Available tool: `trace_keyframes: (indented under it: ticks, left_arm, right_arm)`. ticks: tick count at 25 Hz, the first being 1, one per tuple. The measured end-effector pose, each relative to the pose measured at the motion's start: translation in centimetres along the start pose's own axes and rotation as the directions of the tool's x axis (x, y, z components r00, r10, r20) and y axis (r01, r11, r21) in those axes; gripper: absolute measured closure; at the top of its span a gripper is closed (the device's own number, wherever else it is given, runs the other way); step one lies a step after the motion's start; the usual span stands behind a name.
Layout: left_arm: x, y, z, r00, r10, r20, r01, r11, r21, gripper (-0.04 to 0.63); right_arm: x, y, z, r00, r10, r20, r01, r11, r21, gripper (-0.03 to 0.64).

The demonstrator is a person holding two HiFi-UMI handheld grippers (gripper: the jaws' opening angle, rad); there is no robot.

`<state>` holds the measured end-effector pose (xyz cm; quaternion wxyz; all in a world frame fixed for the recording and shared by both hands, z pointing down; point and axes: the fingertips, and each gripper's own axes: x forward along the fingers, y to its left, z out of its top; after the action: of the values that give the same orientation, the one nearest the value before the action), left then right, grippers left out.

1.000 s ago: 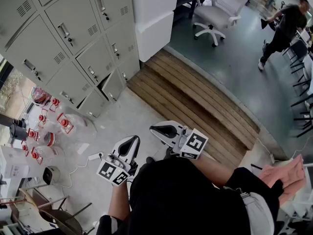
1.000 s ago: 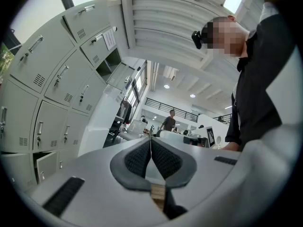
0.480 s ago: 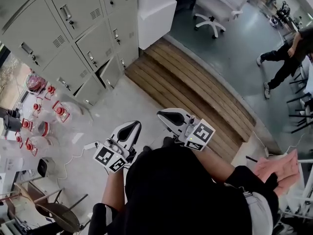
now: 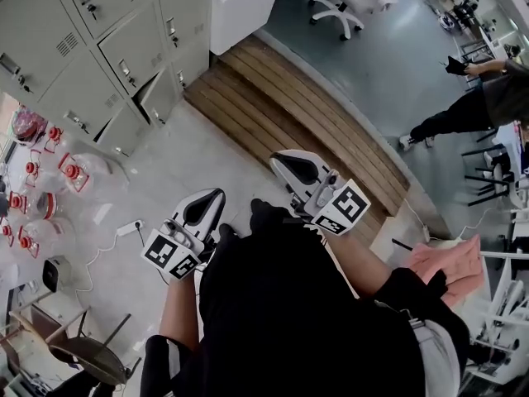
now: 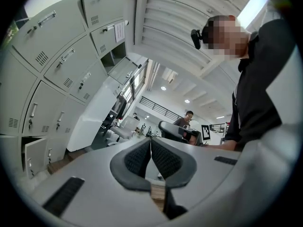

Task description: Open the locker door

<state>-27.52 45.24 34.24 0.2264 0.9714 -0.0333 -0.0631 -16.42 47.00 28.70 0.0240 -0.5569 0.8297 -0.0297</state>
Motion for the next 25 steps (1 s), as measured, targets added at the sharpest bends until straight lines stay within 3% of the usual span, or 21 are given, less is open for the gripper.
trace_keyframes:
  ticks: [4,12,25]
  left_arm:
    - [0.1,1.9,0.2,0.999,0.033,0.006,-0.033,0.999,-0.007,0.578]
    - [0.5,5.3,0.9,0.991,0.130,0.017,-0.130,0.991,-0.003,0.578]
    - [9.7,12.7,2.3,0.980,0.194,-0.053,-0.196,0.980,-0.040,0.578]
  right_arm:
    - [0.2,-1.6,-0.3,1.000,-0.018,-0.020,0.018,1.000,0.009,0.604]
    - [4.1,-3.1,-2.3,0.996,0.087,-0.025,-0.087,0.996,0.030,0.604]
    - [9.5,-14.9,-2.7,0.991,0.134,-0.002,-0.133,0.984,0.115,0.604]
